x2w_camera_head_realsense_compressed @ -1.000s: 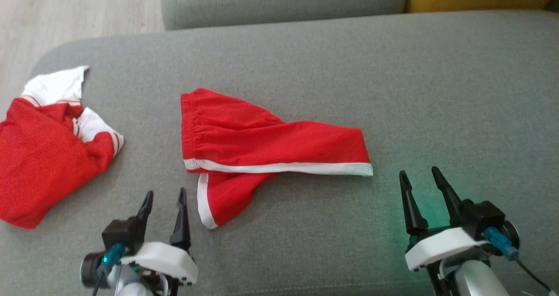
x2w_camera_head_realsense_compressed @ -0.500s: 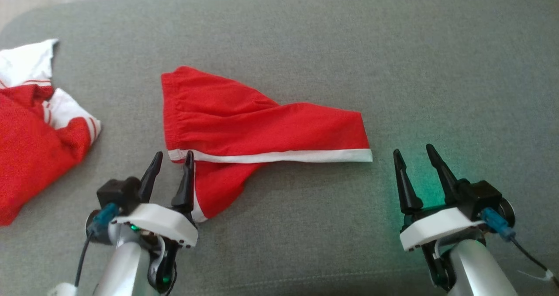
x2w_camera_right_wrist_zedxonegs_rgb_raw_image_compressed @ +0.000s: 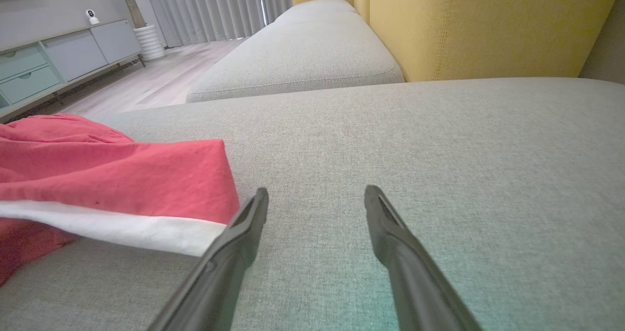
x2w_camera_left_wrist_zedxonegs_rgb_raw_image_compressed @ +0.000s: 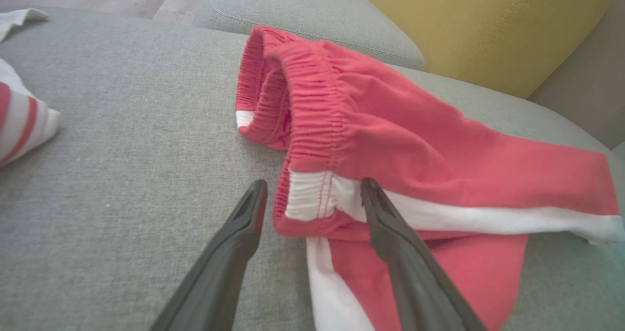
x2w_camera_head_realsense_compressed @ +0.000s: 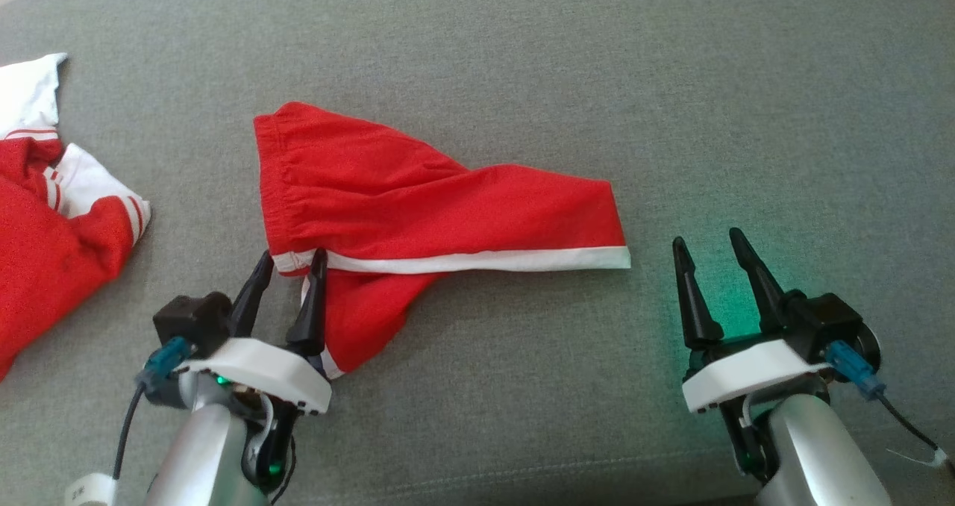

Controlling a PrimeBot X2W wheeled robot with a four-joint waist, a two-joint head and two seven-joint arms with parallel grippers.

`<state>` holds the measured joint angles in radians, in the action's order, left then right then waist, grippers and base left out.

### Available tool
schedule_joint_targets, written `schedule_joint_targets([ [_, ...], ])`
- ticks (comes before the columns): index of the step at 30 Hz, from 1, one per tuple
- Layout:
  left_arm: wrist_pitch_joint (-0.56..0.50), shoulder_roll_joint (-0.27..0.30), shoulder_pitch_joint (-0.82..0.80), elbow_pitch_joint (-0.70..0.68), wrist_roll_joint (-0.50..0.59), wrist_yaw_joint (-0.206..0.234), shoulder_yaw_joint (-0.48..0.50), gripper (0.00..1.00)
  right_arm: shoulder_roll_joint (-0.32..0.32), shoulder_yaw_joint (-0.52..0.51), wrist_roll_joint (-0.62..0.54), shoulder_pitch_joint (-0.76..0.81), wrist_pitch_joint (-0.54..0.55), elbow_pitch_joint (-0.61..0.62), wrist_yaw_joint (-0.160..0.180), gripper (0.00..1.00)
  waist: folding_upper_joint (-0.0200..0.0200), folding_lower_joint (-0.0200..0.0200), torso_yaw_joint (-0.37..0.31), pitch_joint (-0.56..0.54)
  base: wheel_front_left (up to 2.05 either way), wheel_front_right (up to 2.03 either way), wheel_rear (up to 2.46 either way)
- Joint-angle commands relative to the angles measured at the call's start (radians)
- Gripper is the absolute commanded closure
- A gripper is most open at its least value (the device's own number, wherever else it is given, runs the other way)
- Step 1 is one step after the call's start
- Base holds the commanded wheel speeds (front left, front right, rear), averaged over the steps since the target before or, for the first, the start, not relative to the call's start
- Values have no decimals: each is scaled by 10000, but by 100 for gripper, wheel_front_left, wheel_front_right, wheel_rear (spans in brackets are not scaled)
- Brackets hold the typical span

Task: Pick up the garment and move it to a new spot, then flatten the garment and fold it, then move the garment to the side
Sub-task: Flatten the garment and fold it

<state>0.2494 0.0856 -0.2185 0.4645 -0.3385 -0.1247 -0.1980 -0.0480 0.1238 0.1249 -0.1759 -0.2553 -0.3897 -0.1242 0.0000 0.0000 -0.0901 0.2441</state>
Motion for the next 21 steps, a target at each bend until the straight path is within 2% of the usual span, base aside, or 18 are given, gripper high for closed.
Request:
schedule_joint_targets([
  [1, 124, 214, -358, -333, -48, -57, 249, 0, -22, 242, 62, -261, -65, 315, -65, 0, 0, 0, 0, 7, 0, 0, 0],
  [2, 124, 222, -343, -345, -66, -58, 228, 0, -22, 239, 65, -266, -65, 315, -65, 0, 0, 0, 4, 13, 0, 0, 0],
  [3, 124, 226, -325, -360, -78, -58, 206, 6, -22, 234, 64, -269, -65, 312, -65, 0, 0, 0, 13, 16, 0, 0, 0],
  [4, 124, 226, -304, -382, -87, -58, 179, 24, -22, 227, 61, -268, -65, 312, -65, 0, 0, 0, 28, 19, 0, 0, 0],
  [5, 124, 226, -278, -399, -92, -58, 143, 51, -22, 216, 57, -260, -65, 316, -65, 0, 0, 0, 49, 17, 0, 0, 0],
  [6, 124, 227, -253, -413, -100, -58, 110, 65, -22, 199, 53, -249, -65, 322, -65, 0, 0, 0, 76, 19, 0, 0, 0],
  [7, 124, 229, -221, -428, -105, -58, 81, 85, -22, 187, 47, -244, -65, 324, -65, 0, 0, 0, 102, 20, 0, 0, 0],
  [8, 124, 236, -195, -434, -104, -58, 39, 100, -22, 179, 44, -246, -65, 318, -65, 0, 0, 0, 131, 28, 0, 0, 0],
  [15, 124, 268, -161, -593, 73, -59, 227, 100, -22, 345, 123, -301, -65, 101, -65, 0, 0, 0, 348, 8, 0, 0, 0],
  [21, 124, 134, -10, -843, 530, -59, 925, 100, -22, 1147, 288, -214, -65, -326, -65, 0, 0, 0, 522, -55, 0, 0, 0],
])
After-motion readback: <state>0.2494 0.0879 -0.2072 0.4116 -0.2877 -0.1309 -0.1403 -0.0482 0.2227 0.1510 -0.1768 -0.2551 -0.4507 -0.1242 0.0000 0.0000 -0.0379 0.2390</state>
